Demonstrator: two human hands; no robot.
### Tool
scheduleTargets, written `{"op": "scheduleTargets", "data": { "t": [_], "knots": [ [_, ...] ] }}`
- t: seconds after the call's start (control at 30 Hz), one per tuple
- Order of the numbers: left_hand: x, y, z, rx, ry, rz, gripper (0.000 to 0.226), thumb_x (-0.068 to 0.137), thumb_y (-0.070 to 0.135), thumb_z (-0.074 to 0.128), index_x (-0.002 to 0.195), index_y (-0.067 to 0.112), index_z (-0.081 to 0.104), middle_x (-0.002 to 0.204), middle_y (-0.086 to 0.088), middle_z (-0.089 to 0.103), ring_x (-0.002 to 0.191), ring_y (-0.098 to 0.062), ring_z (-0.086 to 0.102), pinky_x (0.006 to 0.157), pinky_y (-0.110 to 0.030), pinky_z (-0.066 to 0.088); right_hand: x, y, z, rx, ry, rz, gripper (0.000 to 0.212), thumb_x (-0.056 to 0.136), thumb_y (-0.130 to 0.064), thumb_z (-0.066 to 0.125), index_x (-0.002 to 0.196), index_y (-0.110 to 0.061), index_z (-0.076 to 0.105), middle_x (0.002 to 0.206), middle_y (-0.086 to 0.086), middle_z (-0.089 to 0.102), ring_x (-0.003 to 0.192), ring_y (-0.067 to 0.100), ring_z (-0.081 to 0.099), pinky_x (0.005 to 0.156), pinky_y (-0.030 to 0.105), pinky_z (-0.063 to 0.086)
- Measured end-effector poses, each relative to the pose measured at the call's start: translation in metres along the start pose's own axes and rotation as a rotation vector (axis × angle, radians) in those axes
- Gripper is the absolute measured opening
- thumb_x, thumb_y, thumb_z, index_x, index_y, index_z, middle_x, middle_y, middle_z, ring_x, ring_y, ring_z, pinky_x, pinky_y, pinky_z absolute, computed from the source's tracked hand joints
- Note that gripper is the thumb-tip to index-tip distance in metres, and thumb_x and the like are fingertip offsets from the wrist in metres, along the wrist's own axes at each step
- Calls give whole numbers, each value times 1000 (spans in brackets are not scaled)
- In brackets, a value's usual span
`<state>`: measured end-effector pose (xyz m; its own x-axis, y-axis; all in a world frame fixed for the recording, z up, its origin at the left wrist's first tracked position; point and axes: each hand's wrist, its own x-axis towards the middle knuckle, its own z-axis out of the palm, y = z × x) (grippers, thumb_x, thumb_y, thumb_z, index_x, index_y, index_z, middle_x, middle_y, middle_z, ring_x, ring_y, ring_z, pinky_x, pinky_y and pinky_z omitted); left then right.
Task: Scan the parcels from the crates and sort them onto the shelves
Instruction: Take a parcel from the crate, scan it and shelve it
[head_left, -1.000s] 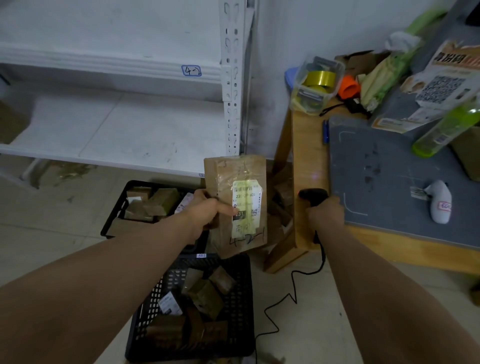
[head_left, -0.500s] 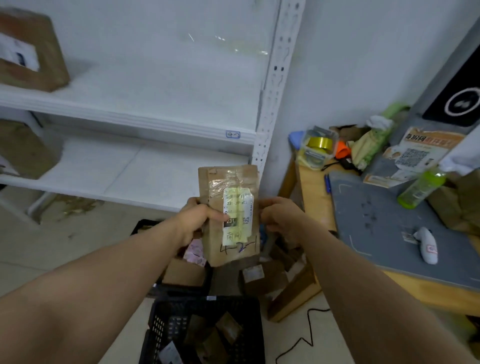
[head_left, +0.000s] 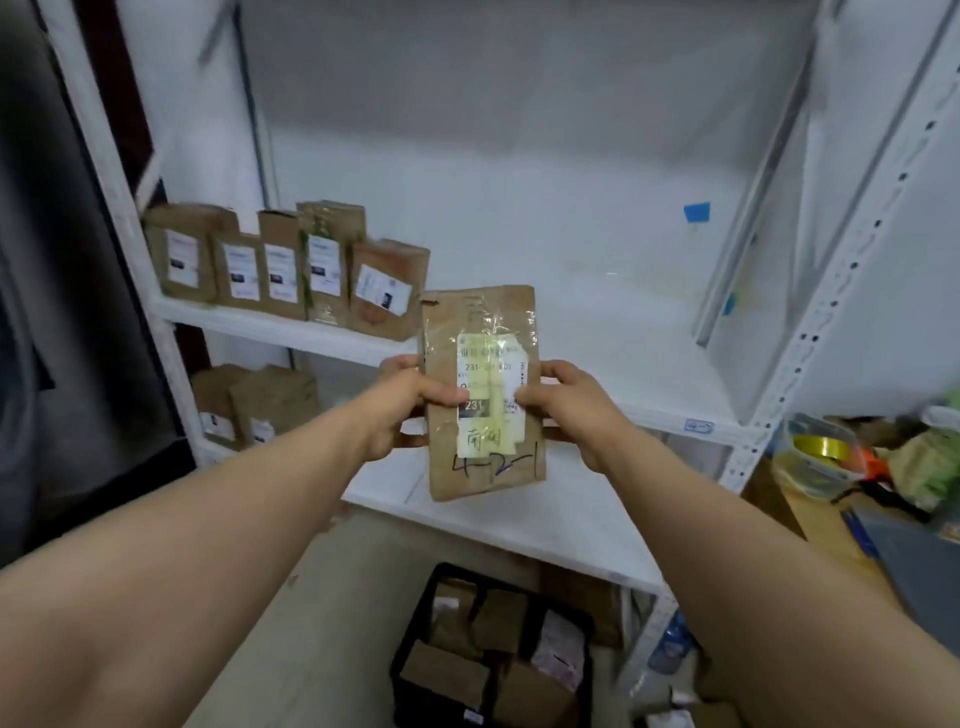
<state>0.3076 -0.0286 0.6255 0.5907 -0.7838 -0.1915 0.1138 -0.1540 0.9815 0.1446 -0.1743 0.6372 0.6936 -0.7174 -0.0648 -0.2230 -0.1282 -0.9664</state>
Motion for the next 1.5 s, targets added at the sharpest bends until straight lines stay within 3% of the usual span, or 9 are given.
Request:
{"op": "scheduleTargets", "data": {
  "t": [0.07, 0.23, 0.47, 0.63, 0.8, 0.97, 1.13, 1.37, 1.5],
  "knots": [
    [-12, 20, -42, -43, 45, 39, 84, 67, 7, 85, 138, 23, 43, 105, -4, 78, 89, -20, 77, 73, -42, 59, -2, -29, 42, 47, 19, -56, 37, 89, -10, 67, 123, -22, 58, 109, 4, 73, 85, 17, 73, 67, 31, 59],
    [-40, 68, -116, -101, 126, 156, 86, 63, 6, 87, 137, 19, 45, 110, -5, 76, 95, -25, 75, 65, -40, 59, -3, -96, 117, 55, 81, -196, 42, 83, -13, 65, 122, -26, 58, 106, -1, 71, 92, 17, 72, 87, 43, 60],
    [-64, 151, -171, -158, 199, 373, 84, 68, 5, 84, 138, 23, 40, 112, -7, 74, 98, -28, 72, 77, -49, 58, -1, -196, 161, 57, 163, -461, 34, 84, -24, 66, 114, -32, 54, 107, -8, 68, 93, 15, 71, 85, 44, 60],
    [-69, 209, -189, -202, 217, 517, 71, 79, 2, 78, 131, 26, 36, 114, -9, 69, 82, -23, 75, 62, -41, 60, 6, -253, 165, 80, 179, -623, 33, 88, -21, 65, 117, -30, 54, 109, -10, 66, 92, 12, 71, 79, 41, 63],
    [-47, 246, -201, -175, 259, 627, 66, 79, 9, 80, 130, 28, 43, 117, 1, 70, 102, -19, 69, 88, -49, 56, 34, -285, 169, 108, 199, -708, 34, 90, -25, 67, 121, -29, 55, 111, -8, 67, 93, 12, 72, 78, 41, 63],
    [-14, 293, -201, -190, 217, 761, 53, 89, 15, 73, 136, 21, 49, 115, 1, 73, 87, -15, 75, 62, -33, 58, 72, -321, 157, 93, 200, -873, 44, 92, -24, 66, 131, -38, 51, 120, -8, 64, 101, 10, 67, 83, 39, 61],
    [31, 341, -192, -170, 165, 847, 35, 95, 19, 65, 130, 21, 62, 105, 1, 78, 84, -13, 77, 61, -29, 57, 119, -357, 139, 16, 197, -970, 74, 78, -32, 65, 143, -53, 37, 138, -6, 53, 121, 15, 58, 94, 46, 57],
    [70, 417, -190, -225, 194, 985, 60, 86, -1, 68, 134, 21, 40, 112, -3, 73, 101, -24, 72, 86, -48, 60, 168, -427, 111, -11, 235, -1123, 79, 96, -13, 59, 154, -47, 17, 144, -8, 53, 124, 16, 58, 97, 47, 57],
    [82, 456, -198, -116, 153, 1101, 61, 87, -11, 60, 136, 20, 45, 118, 0, 70, 108, -19, 68, 64, -29, 59, 192, -468, 105, 0, 360, -1184, 73, 99, -20, 59, 155, -33, 15, 141, -7, 55, 118, 16, 61, 99, 47, 54]
  ]
}}
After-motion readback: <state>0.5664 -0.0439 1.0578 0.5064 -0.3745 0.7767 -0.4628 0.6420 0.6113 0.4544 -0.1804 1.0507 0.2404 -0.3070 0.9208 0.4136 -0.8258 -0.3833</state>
